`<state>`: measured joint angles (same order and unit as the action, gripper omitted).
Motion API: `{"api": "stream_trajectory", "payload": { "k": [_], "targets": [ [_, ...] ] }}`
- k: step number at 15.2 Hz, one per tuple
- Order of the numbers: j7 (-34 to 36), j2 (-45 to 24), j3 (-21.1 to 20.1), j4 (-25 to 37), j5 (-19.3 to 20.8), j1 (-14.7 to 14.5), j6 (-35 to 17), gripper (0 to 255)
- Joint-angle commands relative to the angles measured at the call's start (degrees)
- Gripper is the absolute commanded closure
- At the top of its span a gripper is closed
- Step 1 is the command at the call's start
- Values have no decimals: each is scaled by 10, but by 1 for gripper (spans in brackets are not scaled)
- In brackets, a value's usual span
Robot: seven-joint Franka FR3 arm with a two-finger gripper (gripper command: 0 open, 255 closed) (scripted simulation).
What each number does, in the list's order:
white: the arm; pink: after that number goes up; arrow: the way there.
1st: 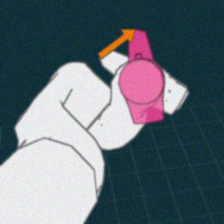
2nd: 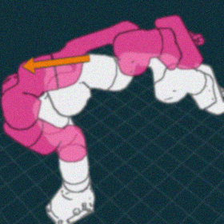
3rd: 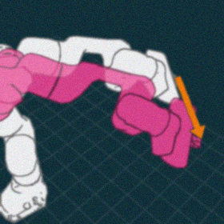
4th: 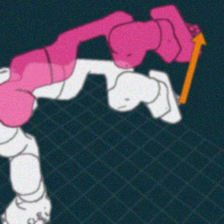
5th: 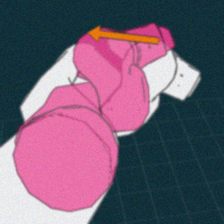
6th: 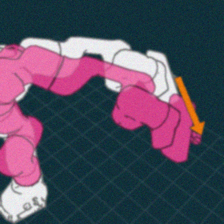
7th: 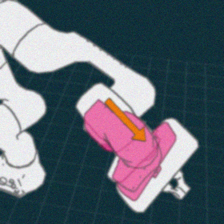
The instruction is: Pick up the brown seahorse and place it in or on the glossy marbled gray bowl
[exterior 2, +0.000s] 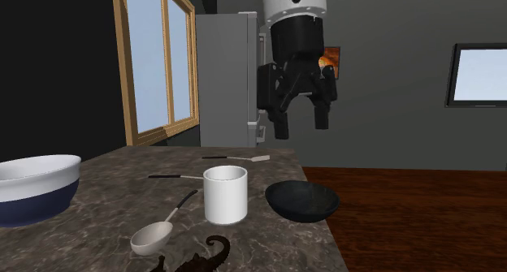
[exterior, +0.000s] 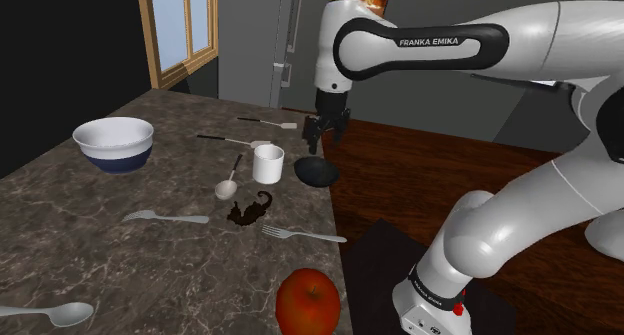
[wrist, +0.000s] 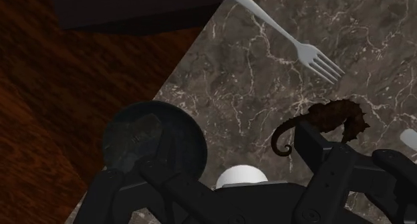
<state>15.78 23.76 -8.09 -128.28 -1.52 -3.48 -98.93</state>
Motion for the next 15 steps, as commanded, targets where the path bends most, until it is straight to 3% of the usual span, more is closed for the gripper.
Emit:
{"api": "stream_trajectory", "payload": {
  "k": [1,12,15],
  "targets": [
    [22,-39,-16,22,5,-2,-19,0],
    [161,-273,-87,214,84,-33,-54,0],
    [168,-286,-88,212,91,-35,-69,0]
  ]
}}
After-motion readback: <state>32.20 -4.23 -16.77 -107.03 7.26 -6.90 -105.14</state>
